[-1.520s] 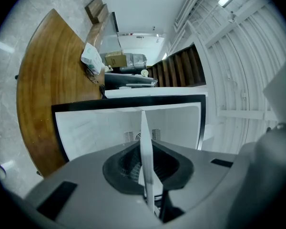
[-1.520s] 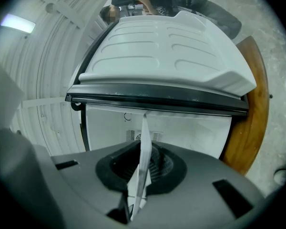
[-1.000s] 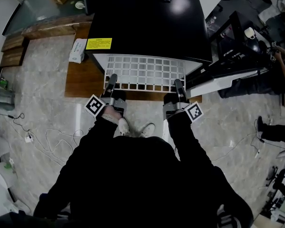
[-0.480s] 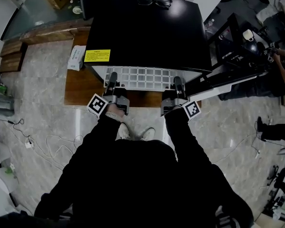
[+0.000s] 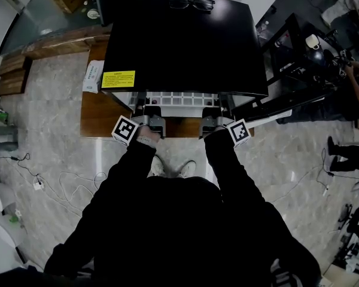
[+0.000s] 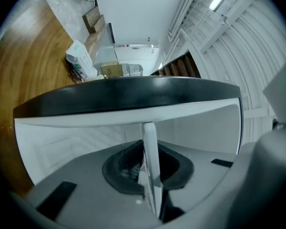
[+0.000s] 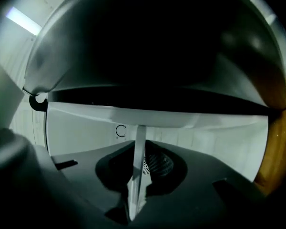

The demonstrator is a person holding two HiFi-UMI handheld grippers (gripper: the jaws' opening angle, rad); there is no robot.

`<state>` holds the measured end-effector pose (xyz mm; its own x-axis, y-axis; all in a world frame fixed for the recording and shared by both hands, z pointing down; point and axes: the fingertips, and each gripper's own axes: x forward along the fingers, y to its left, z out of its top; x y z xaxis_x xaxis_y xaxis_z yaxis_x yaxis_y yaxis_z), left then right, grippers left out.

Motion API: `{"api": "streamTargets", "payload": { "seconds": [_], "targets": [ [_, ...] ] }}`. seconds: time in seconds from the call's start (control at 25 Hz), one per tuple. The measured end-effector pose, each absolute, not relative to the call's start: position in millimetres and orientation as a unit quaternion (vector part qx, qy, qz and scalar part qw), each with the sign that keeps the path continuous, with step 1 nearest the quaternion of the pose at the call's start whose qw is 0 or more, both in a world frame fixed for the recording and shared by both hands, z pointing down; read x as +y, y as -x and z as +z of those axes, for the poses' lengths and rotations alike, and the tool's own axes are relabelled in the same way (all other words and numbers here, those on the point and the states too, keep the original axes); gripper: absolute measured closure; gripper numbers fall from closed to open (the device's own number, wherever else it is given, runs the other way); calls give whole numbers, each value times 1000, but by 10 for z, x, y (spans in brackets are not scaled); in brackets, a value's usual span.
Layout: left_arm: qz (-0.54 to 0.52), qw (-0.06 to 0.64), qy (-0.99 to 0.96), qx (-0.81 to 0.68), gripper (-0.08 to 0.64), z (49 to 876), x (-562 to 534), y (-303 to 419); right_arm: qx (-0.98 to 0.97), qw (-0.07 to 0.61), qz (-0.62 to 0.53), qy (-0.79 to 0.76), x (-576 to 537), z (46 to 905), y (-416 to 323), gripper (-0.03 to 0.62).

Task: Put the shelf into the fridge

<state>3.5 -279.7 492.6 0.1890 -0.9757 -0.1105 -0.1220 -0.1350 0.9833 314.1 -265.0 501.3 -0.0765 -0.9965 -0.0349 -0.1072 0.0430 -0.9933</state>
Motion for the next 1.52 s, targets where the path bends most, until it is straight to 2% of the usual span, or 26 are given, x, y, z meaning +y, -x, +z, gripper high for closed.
{"api": "streamTargets", "payload": {
  "seconds": [0.8, 0.84, 0.88, 0.96, 1.12, 1.24, 1.4, 1.52],
  "targets": [
    [-445, 462, -619, -453, 511, 4926, -3132, -34, 557, 479, -457, 502, -3011, 5006, -3173, 557],
    [-447, 467, -618, -446, 510, 4937, -3130, -41, 563, 478, -456, 496, -3016, 5000, -3160, 544],
    [-447, 474, -619, -439, 491, 4946, -3112, -56, 569, 475, -460, 489, -3004, 4993, -3125, 492],
    [-441, 478, -632, -421, 437, 4915, -3004, -114, 581, 460, -472, 478, -2902, 4998, -3016, 452],
    [-400, 485, -674, -388, 423, 4896, -2554, -297, 620, 391, -472, 490, -2487, 5025, -2833, 446],
    [-331, 483, -705, -399, 423, 5009, -2137, -355, 677, 315, -435, 503, -2157, 4978, -2716, 499],
    [-235, 402, -794, -392, 423, 4908, -1709, -411, 768, 201, -361, 489, -1801, 4814, -2535, 574],
    [-177, 336, -846, -373, 430, 4757, -1406, -464, 817, 96, -310, 477, -1552, 4786, -2388, 586]
  ]
}}
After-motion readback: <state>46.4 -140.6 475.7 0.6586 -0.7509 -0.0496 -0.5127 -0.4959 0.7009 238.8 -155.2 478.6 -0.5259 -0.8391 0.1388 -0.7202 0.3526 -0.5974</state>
